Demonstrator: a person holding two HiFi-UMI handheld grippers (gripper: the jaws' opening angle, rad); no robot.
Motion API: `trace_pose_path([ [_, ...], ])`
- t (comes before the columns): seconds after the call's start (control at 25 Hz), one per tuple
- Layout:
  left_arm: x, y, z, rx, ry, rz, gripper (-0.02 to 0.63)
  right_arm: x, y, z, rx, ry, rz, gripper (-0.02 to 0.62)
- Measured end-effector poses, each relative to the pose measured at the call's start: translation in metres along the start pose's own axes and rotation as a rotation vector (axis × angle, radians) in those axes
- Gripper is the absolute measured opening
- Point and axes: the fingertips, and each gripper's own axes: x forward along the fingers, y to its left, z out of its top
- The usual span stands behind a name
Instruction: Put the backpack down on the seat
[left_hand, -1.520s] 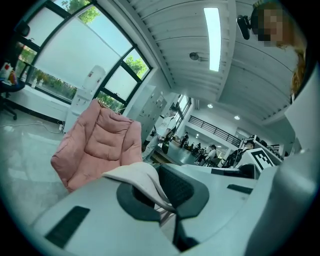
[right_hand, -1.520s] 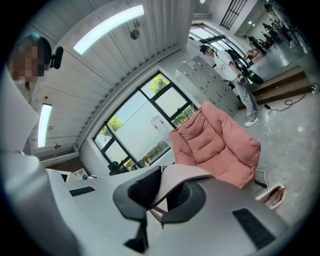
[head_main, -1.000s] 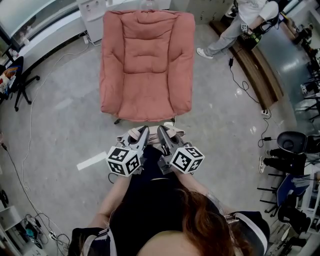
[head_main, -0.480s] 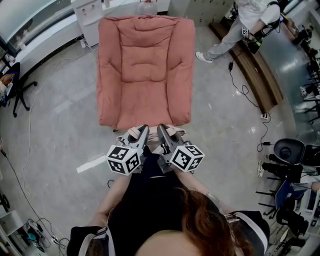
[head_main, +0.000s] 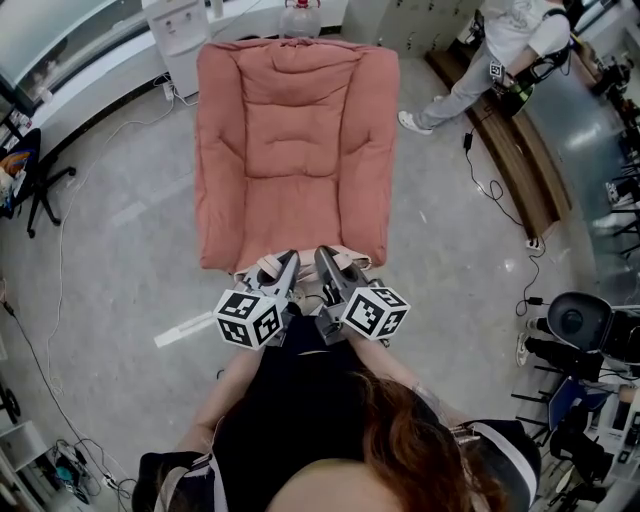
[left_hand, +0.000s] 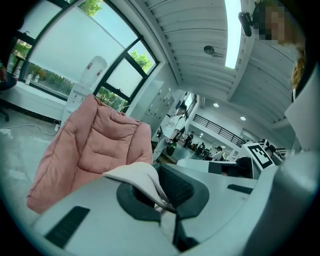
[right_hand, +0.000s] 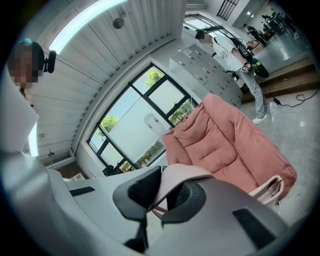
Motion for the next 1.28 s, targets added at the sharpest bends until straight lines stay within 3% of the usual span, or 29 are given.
trace_pose_path([
  [0.36, 0.03, 0.023, 0.018, -0.02, -0.024, 0.034, 0.018, 0.031, -0.016, 0.02, 0.058, 0.035, 0.022, 0.034],
  [0.6, 0.048, 0.031, 0.033, -0.016, -0.013, 0.028, 0.018, 0.046, -0.021, 0.034, 0.03, 0.034, 0.038, 0.034],
  [0.88, 0.072, 0.041, 0.047, -0.074, -0.021, 0.025, 0.018, 0.06, -0.036, 0.051, 0.087, 0.023, 0.032, 0.034],
  [1.28, 0.093, 0.06, 0.078, -0.05, -0.027, 0.034, 0.018, 0.093, -0.035, 0.074, 0.103, 0.049, 0.049, 0.034],
])
